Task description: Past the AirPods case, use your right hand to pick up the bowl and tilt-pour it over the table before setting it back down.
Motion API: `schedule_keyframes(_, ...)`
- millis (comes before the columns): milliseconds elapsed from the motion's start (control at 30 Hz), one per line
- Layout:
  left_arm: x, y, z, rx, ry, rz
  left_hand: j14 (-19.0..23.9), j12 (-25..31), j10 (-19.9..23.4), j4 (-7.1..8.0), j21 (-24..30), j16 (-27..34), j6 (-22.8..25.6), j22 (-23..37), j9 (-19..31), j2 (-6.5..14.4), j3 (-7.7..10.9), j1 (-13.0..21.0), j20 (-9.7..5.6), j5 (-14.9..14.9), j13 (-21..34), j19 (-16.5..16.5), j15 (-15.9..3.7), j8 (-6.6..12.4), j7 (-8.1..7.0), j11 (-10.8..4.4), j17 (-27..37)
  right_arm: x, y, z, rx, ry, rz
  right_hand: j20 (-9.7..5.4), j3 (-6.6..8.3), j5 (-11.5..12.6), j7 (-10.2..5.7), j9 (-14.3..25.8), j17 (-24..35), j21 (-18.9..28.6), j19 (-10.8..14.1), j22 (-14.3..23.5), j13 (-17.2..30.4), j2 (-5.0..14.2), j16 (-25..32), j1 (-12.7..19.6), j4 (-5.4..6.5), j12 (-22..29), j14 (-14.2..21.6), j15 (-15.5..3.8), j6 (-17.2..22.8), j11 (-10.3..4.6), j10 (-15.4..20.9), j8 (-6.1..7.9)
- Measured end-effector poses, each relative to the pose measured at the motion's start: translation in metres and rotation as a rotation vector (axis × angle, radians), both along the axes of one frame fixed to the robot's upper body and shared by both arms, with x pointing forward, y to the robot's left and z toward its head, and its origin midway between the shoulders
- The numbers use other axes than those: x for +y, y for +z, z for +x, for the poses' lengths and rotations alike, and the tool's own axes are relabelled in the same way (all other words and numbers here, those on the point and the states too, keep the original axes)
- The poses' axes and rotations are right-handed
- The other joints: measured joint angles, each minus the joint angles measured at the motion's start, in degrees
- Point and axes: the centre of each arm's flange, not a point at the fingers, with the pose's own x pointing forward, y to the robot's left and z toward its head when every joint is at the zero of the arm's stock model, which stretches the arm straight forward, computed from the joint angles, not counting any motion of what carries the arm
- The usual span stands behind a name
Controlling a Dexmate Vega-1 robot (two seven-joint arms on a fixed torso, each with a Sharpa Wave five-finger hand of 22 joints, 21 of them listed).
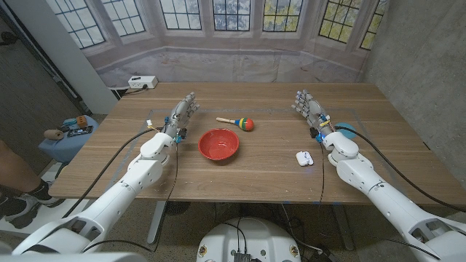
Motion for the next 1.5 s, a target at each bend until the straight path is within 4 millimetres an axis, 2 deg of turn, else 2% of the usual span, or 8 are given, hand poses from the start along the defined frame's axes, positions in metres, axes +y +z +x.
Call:
schedule_keyframes(567,0.01,-0.001,-0.004,-0.006,-0.011,0.01,0.0,0.0,0.0,-0.17,0.0,0.0,0.0,0.0,0.0,-0.2,0.16,0.2,0.0,0.0,0.0,0.0,-0.01,0.0,0.0,0.0,0.0,0.016,-0.001,-0.013,-0.018,0.021,-0.012,0.0,0.39,0.0,0.2,0.0,-0.2,0.0,0.0,0.0,0.0,-0.31,0.0,0.6,-0.4,0.0,0.0,0.01,0.2,0.08,0.4,0.0)
schedule_keyframes(767,0.016,-0.004,-0.012,-0.009,-0.011,0.017,0.0,0.0,0.0,-0.33,0.0,0.0,0.0,0.0,0.0,-0.2,0.32,0.2,0.0,0.0,0.0,0.0,-0.01,0.0,-0.01,0.0,0.0,0.02,0.0,-0.018,-0.024,0.017,-0.028,0.01,0.63,0.0,0.34,0.0,-0.4,0.0,0.0,0.0,0.0,-0.31,0.0,0.6,-0.63,0.0,0.0,0.01,0.3,0.14,0.5,0.0)
schedule_keyframes(967,0.02,-0.005,-0.015,-0.009,-0.009,0.023,0.3,0.0,0.0,-0.4,0.0,0.0,0.0,0.0,0.0,-0.2,0.4,0.2,0.0,0.0,0.0,0.0,0.3,0.0,-0.01,0.0,0.0,0.027,0.003,-0.023,-0.026,0.02,-0.055,0.01,1.64,0.0,0.83,0.0,-0.9,0.0,0.0,0.0,0.0,-0.67,0.0,1.5,-1.67,0.0,0.0,0.02,0.8,0.14,0.5,0.0)
schedule_keyframes(1267,0.022,-0.006,-0.017,-0.014,-0.018,0.031,0.3,0.0,0.0,-0.64,0.0,0.0,0.0,0.0,0.0,-0.2,0.63,0.2,0.0,0.0,0.0,0.0,0.3,0.0,-0.01,0.0,0.0,0.036,0.009,-0.029,-0.031,0.026,-0.1,0.21,2.05,-0.1,1.23,0.0,-1.5,0.0,0.2,0.0,0.3,-1.67,0.0,3.1,-3.48,0.0,0.2,-0.18,1.2,0.36,0.7,0.0)
schedule_keyframes(1433,0.023,-0.007,-0.016,-0.016,-0.019,0.033,0.3,0.0,0.0,-0.63,0.0,0.0,0.0,0.0,0.0,-0.2,0.63,0.2,0.0,0.0,0.0,0.0,0.3,0.0,-0.01,0.0,0.0,0.042,0.014,-0.034,-0.036,0.03,-0.127,0.21,2.59,-0.3,1.53,0.0,-1.8,0.0,0.2,0.0,0.3,-1.45,0.0,4.0,-4.36,0.2,0.5,0.11,1.5,0.55,0.9,0.0)
schedule_keyframes(1500,0.024,-0.007,-0.016,-0.019,-0.019,0.036,0.3,0.0,0.0,-0.89,0.0,0.0,0.0,0.0,0.0,-0.2,0.86,0.2,0.0,0.0,0.0,0.0,0.3,0.0,-0.01,0.0,0.0,0.044,0.016,-0.036,-0.04,0.033,-0.139,0.21,2.28,-0.4,1.53,0.0,-1.8,0.0,0.2,0.0,0.3,-1.75,0.0,4.3,-4.67,0.2,0.5,0.11,1.5,0.68,1.0,0.0)
